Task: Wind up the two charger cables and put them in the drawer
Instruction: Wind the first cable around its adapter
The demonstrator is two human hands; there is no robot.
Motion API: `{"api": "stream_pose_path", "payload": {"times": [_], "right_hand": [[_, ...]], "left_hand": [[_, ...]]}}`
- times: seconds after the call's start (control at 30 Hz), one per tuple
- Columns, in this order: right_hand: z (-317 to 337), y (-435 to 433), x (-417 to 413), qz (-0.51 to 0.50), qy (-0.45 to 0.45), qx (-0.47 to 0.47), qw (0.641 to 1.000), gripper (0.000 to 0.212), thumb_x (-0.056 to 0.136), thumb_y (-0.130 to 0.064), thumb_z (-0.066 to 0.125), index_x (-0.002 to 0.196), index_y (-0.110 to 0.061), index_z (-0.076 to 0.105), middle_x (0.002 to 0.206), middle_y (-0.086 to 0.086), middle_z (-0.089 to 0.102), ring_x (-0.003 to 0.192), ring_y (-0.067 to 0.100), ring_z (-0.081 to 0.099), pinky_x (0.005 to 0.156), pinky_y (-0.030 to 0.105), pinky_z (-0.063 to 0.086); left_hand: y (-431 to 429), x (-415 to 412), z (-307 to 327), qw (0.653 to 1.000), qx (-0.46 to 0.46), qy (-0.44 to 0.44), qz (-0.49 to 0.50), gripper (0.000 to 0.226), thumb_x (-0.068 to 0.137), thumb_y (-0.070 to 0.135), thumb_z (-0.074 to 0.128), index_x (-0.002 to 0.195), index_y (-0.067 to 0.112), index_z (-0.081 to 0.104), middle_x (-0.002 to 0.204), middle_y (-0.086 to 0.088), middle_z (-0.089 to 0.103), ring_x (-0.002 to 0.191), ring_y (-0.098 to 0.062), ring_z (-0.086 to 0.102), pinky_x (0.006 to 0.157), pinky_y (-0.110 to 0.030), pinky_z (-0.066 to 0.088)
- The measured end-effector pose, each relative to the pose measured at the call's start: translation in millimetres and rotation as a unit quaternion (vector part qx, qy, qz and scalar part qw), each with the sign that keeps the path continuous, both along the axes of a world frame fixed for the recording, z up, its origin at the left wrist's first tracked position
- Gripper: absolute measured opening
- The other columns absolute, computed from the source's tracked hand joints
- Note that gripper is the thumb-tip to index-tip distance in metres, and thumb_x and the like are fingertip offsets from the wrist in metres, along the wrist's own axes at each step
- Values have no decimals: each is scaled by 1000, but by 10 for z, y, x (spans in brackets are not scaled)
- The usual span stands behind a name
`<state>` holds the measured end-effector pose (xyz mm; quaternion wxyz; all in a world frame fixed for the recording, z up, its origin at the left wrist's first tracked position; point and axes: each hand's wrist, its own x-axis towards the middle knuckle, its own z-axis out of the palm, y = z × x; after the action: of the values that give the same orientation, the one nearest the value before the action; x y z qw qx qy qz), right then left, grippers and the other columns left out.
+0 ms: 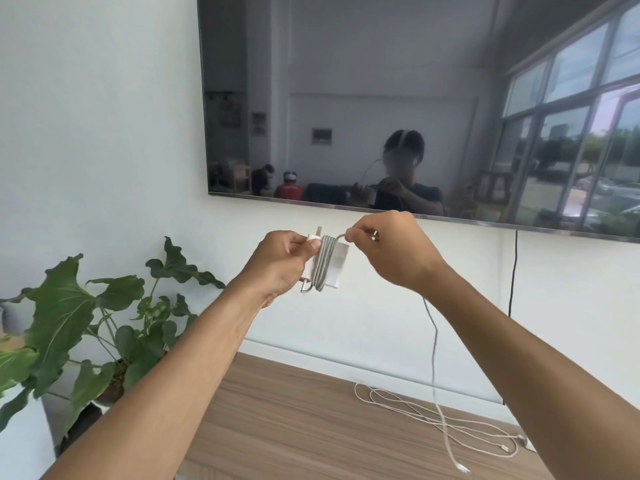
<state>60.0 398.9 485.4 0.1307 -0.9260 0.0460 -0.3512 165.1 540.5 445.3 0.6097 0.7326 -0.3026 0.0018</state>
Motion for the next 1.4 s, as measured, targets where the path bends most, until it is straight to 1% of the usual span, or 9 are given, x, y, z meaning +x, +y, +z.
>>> {"api": "stream_pose_path", "payload": {"times": [0.2,0.33,0.43,0.5,0.63,0.83,1.0,1.17,1.4], "right_hand": [[-415,281,-39,20,-113,-47,992,28,96,-26,46,77,-14,62,67,-1,57,60,25,50,57,41,48],[-729,338,-48,64,-143,-10,988,23,98,-26,47,85,-16,64,63,-3,49,55,21,43,51,37,43],[-936,289,28,86,-123,76,986,24,98,-27,50,90,-16,69,67,-4,57,55,12,46,53,28,43],[-998,237,59,102,-104,115,983,22,97,-27,52,94,-17,72,70,-5,61,55,7,47,54,14,36],[-948,104,80,111,-50,176,977,21,96,-25,55,93,-17,74,63,-12,58,51,-1,51,51,9,34],[-577,-82,110,68,70,116,988,41,92,-11,53,58,-34,52,58,-11,55,45,-1,49,45,10,33],[-374,-178,159,38,145,79,986,25,91,-13,53,74,-20,70,64,-11,60,56,2,52,46,7,37],[-265,-190,132,0,131,62,989,21,93,-25,53,88,-24,74,72,-11,64,73,14,62,65,32,53],[-430,-62,45,-7,47,11,999,26,94,-21,48,83,-15,71,75,0,66,72,28,59,67,40,53]], "left_hand": [[6,37,46,994,-76,72,11,23,92,32,60,80,14,68,95,-15,72,97,-37,67,91,-50,54],[19,46,88,988,-116,104,9,24,94,27,58,79,11,68,88,-12,70,84,-28,69,80,-41,59],[35,2,112,979,-148,140,-30,26,96,22,54,80,5,66,79,-9,68,69,-21,66,62,-29,61],[43,-38,98,980,-136,135,-58,24,96,21,54,81,6,66,79,-7,68,70,-20,66,64,-29,60],[115,-42,66,976,-126,143,-107,26,96,21,52,90,2,67,82,-9,69,70,-18,67,64,-29,60],[150,-72,-38,985,-33,85,-145,22,95,17,53,103,1,65,89,-8,69,73,-15,66,68,-27,59],[164,-60,-160,990,63,15,-124,13,93,25,58,98,16,66,91,2,72,87,-12,65,80,-29,51],[85,-43,-296,997,62,-2,-53,6,95,26,56,98,21,58,83,15,63,86,1,60,68,-12,47],[-90,54,-385,998,52,17,-8,21,94,29,58,104,12,65,103,-2,71,100,-15,65,85,-26,47]]}}
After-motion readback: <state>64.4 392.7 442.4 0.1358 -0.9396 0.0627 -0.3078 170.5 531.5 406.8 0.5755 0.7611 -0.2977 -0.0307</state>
